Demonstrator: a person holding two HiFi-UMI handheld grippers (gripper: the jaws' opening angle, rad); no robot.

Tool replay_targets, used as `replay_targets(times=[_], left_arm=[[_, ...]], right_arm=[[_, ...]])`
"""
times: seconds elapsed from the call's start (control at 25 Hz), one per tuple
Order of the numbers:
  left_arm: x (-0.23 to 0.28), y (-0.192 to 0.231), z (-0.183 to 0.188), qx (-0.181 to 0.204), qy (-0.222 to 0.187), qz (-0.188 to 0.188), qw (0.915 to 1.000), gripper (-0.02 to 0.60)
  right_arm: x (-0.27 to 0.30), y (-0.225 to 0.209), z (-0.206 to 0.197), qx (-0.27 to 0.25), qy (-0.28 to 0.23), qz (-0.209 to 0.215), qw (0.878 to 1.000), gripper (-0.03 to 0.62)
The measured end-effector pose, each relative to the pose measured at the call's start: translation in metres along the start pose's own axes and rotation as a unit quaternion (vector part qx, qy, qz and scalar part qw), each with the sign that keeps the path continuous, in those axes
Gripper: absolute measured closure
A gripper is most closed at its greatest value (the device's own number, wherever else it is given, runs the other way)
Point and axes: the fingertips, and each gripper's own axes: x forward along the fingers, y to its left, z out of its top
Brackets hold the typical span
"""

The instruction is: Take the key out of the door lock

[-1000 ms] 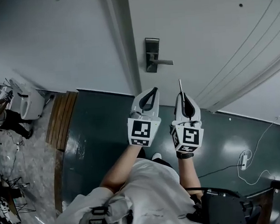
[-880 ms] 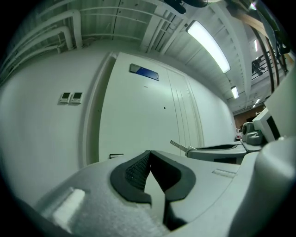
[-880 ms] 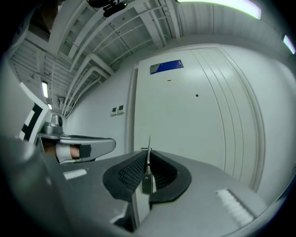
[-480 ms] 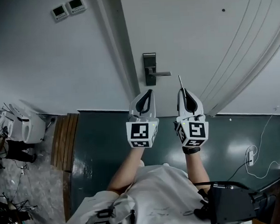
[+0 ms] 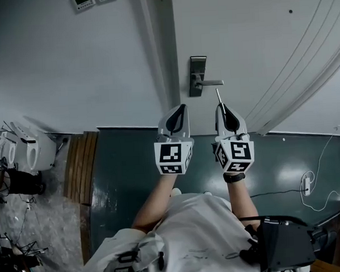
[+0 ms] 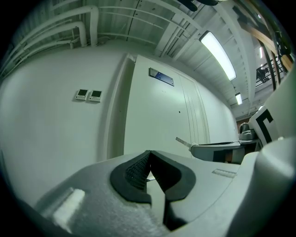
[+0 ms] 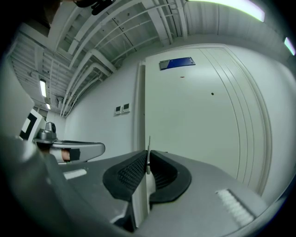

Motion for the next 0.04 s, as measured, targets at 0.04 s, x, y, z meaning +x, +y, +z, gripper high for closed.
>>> replay_targets(times=[0.04], left_arm=[[-0.0009,0.0058,-0.0017,-0.002,0.001,0.000,1.0000,0.580]], right_arm=[[0.0026,0.0033,-0.0019,0.000,0.001,-0.002,1.000,0.566]])
